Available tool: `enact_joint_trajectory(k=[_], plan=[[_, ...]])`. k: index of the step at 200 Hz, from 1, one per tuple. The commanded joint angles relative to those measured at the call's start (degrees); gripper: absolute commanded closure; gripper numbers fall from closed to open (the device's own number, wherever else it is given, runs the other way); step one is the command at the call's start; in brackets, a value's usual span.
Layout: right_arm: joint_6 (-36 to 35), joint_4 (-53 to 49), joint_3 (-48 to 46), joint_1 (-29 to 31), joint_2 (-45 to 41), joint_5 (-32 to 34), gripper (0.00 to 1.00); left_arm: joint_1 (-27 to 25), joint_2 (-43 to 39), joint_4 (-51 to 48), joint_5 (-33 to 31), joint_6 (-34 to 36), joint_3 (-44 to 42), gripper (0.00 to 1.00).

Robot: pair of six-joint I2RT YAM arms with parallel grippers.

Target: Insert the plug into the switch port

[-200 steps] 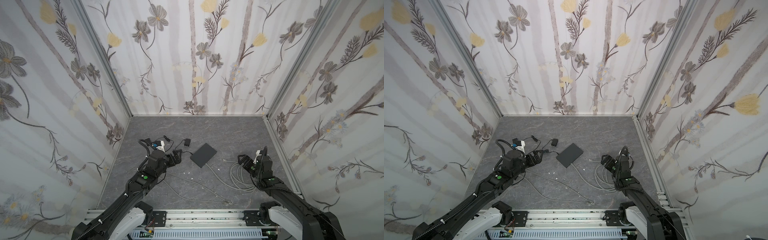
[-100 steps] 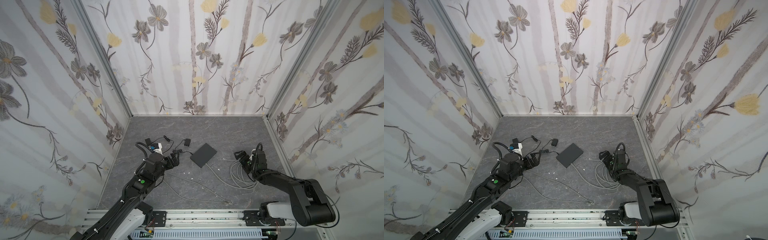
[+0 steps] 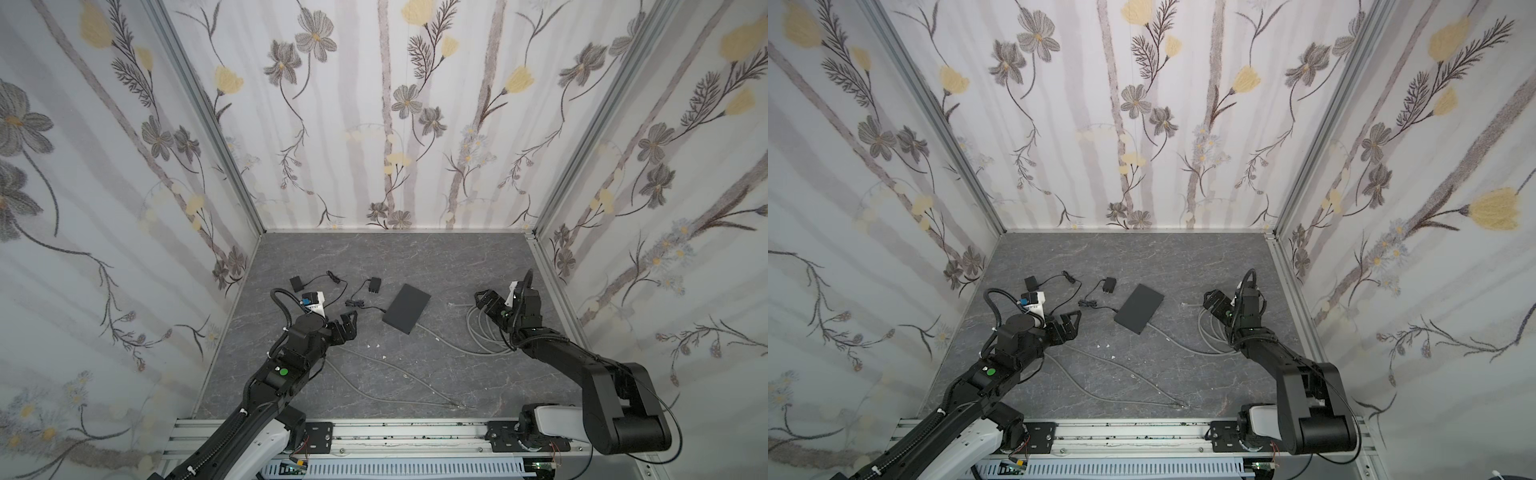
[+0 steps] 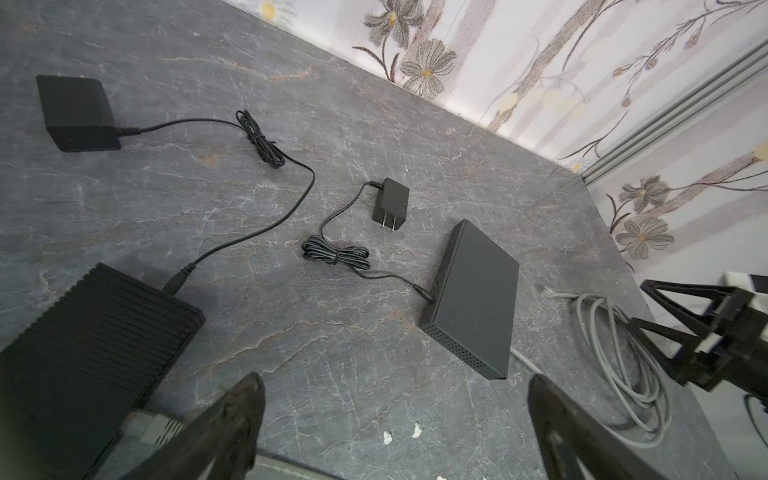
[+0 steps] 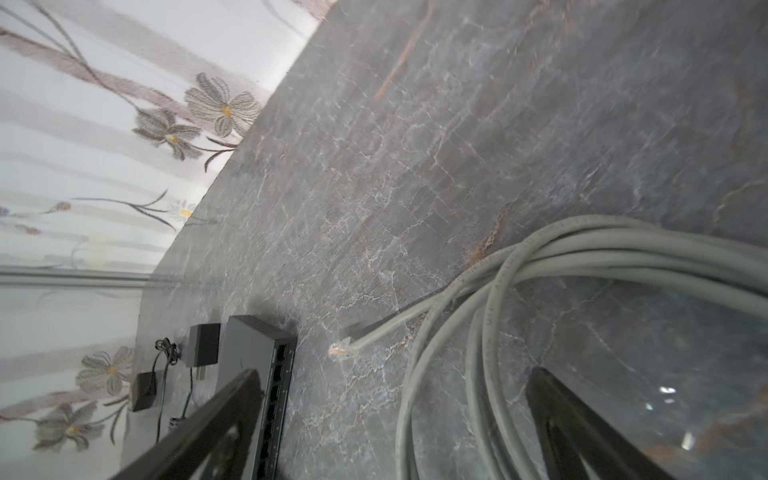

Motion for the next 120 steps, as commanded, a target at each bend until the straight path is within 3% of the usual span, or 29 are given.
enact_joint_trajectory(k=[1, 19, 32, 56, 66, 82, 120], plan=[[-15.5, 1.9, -2.8, -0.1, -8.9, 8.3, 0.0, 0.3, 0.4, 7.3, -6.5, 5.9, -1.2, 0.0], [-15.5, 8.8, -6.8, -0.4, -17.0, 16.9, 0.0, 0.5, 0.7, 15.1, -12.7, 8.2, -4.2, 0.0], [-18.2, 17.9, -10.5, -0.2, -21.4, 18.1, 0.0, 0.7, 1.1, 19.5, -16.0, 10.4, -5.6, 0.0], [-30.2, 35.0, -17.5, 0.5, -24.6, 21.5, 0.0, 1.2, 2.8, 23.6, -19.0, 16.9, -5.8, 0.0], [-34.3, 38.5, -18.9, 0.3, -22.9, 24.2, 0.0, 1.3, 3.8, 25.8, -19.7, 20.8, -6.5, 0.0], [-32.8, 42.7, -20.2, -0.3, -18.7, 25.7, 0.0, 1.5, 5.3, 29.2, -20.4, 26.2, -7.9, 0.0], [-40.8, 74.0, -27.0, 1.2, -2.5, 25.8, 0.0, 2.9, 10.2, 38.9, -21.7, 34.1, -11.3, 0.0]])
